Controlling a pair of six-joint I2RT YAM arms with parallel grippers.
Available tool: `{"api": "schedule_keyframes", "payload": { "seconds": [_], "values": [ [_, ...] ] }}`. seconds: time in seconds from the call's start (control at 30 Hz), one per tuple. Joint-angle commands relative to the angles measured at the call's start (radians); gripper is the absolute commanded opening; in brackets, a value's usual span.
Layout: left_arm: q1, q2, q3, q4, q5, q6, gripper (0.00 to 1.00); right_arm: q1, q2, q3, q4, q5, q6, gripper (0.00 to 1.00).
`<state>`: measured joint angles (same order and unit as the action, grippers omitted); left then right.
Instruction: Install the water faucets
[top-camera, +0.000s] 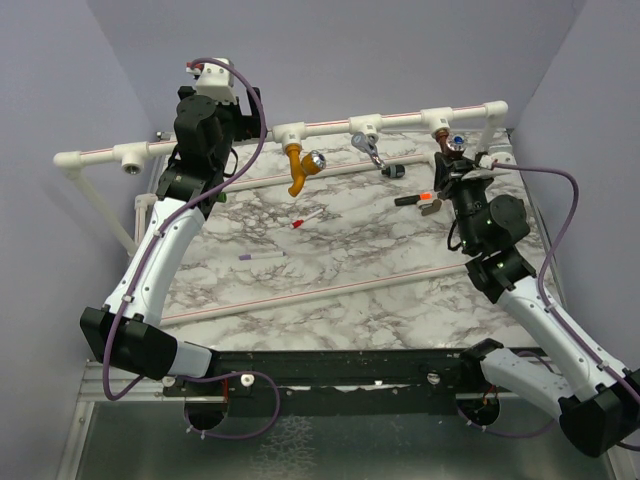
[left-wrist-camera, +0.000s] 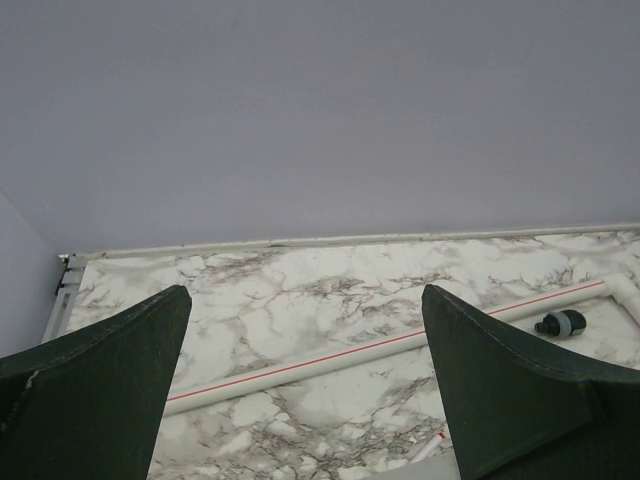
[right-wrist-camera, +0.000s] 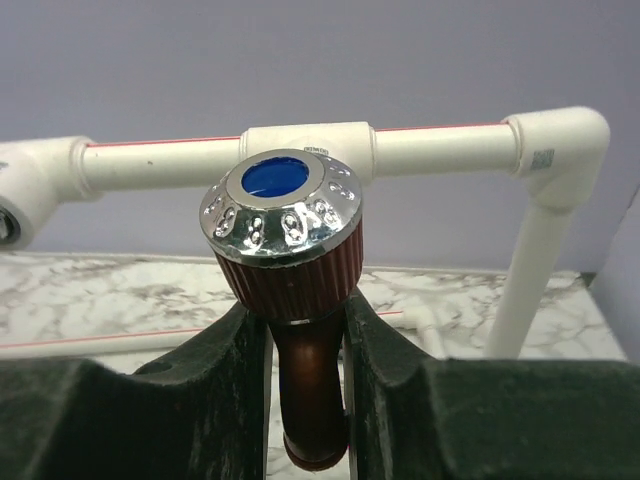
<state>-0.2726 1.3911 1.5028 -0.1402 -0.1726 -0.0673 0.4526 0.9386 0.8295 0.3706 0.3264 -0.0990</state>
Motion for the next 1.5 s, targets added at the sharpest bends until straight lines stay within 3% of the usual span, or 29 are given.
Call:
{"api": "schedule_keyframes", "payload": {
  "seconds": [0.0,0.4,0.83,1.2,1.47],
  "values": [
    [0.007,0.053,-0.045,-0.114,0.002,-0.017,0.99,0.006,-0.048,0.037,0.024,0.113,0.373,0.01],
    [0.007,0.055,-0.044,-0.114,-0.001,-0.016,0.99,0.006,-0.064,0.0,-0.067,0.247,1.003,0.01],
    [0.007,0.058,-0.044,-0.115,0.002,-0.014,0.99,0.007,-0.065,0.031,-0.34,0.308,1.562,0.01],
    [0.007,0.054,-0.044,-0.114,0.0,-0.013,0.99,0.006,-0.052,0.044,-0.382,0.202,1.79,0.01],
    [0.007,0.056,-0.044,-0.114,0.001,-0.014,0.99,0.007,-0.055,0.088,-0.459,0.181,1.786,0.04]
  ]
}}
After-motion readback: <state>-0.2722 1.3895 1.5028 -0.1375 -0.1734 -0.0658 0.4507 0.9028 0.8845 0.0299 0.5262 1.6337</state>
